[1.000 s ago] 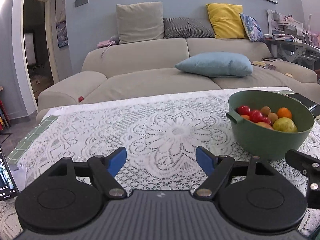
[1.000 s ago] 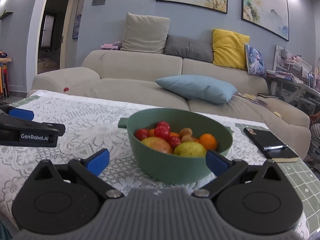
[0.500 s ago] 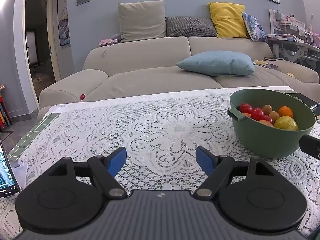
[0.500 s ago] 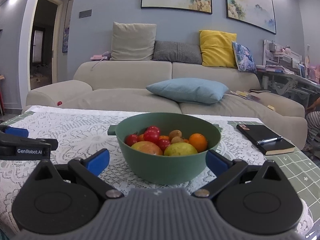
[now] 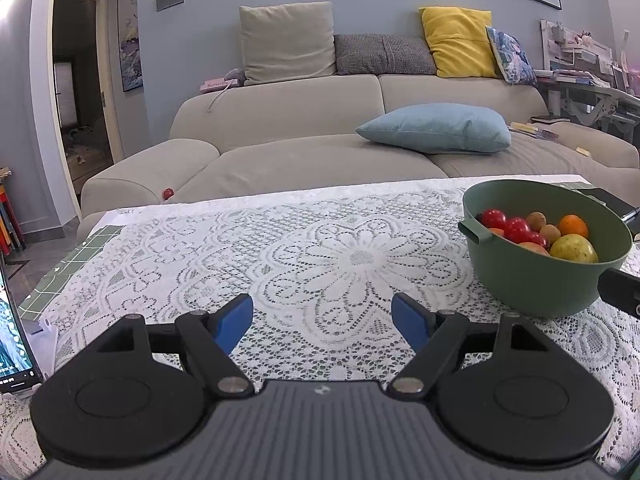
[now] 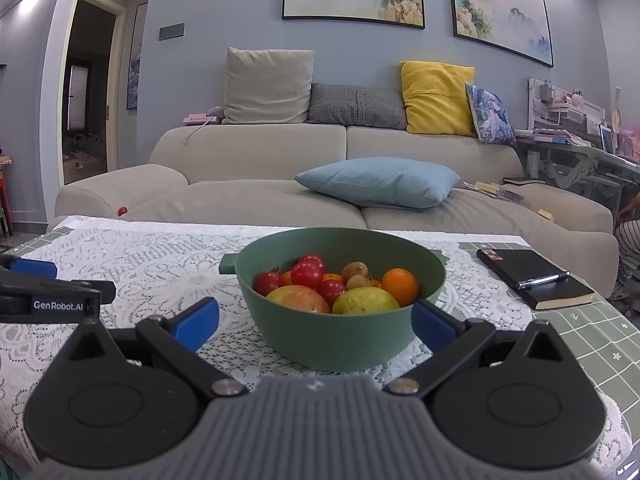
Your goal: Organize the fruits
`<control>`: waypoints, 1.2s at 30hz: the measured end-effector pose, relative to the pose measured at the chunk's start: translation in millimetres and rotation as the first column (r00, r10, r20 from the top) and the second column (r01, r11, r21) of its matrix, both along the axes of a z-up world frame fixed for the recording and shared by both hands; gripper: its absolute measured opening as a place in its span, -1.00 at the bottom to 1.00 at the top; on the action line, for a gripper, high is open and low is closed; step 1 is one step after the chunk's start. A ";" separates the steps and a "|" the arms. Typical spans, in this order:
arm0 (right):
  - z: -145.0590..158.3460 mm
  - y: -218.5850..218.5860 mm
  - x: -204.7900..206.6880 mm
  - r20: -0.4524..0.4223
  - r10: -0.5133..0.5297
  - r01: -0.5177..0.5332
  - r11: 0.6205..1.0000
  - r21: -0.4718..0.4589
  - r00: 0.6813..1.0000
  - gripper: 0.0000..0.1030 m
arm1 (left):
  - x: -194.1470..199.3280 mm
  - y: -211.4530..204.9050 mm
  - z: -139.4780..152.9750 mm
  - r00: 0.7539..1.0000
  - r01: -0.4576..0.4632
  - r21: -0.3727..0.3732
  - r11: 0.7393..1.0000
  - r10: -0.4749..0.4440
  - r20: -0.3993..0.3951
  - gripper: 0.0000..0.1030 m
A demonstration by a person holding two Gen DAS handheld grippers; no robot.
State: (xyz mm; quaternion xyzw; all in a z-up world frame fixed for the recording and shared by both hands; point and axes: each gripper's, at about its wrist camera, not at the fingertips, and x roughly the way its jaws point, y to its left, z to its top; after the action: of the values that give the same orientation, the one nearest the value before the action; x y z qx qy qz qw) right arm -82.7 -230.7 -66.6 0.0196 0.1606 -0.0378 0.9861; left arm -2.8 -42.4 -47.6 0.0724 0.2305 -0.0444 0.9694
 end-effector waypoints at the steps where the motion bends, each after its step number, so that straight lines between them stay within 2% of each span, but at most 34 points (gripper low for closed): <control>1: -0.1 0.1 0.0 0.000 0.001 -0.001 1.000 0.000 1.000 0.92 | -0.1 0.1 0.0 1.000 -0.001 0.000 1.000 0.001 0.000 0.79; 36: -3.1 0.7 6.2 -0.032 0.019 -0.019 1.000 -0.002 0.999 0.92 | -4.0 4.1 4.4 1.000 -0.015 -0.017 1.000 0.015 0.011 0.79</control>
State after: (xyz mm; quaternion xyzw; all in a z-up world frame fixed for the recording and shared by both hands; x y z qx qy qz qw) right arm -76.5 -230.0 -69.7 0.0161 0.1764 -0.0289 0.9838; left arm -6.8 -38.3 -43.2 0.0628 0.2250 -0.0386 0.9716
